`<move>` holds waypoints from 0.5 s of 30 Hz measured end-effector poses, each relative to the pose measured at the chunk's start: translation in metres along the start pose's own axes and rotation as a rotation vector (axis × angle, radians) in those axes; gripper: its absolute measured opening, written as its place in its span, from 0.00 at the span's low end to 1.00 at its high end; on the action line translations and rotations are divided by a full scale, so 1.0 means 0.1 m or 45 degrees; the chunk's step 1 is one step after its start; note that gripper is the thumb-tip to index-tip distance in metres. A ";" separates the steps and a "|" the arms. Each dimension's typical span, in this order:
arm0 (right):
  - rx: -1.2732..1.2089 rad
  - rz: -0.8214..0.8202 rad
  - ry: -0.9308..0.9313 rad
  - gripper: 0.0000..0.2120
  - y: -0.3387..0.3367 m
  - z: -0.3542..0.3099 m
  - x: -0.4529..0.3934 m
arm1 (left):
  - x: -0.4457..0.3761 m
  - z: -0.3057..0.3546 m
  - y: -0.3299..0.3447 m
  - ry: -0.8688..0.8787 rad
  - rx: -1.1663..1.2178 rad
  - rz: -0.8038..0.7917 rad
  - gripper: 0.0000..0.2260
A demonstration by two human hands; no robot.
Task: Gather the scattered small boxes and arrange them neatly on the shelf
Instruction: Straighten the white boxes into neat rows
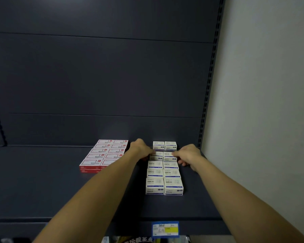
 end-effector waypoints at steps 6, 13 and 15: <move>0.026 -0.015 -0.017 0.11 -0.01 0.02 0.14 | 0.16 -0.05 -0.03 -0.046 0.044 -0.016 0.18; 0.042 -0.028 -0.019 0.11 -0.01 0.04 0.24 | 0.27 -0.03 0.02 0.040 0.143 -0.047 0.11; 0.026 -0.026 -0.025 0.11 -0.02 0.05 0.25 | 0.29 -0.03 0.02 0.039 0.155 -0.053 0.11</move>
Point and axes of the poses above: each hand's wrist, its own x-axis away from the middle knuckle, its own y-axis out of the palm, z = x × y, the point moved 7 cm from there along -x, towards the middle knuckle, and after that the axes turned 11 degrees about y, right-handed, at the moved point
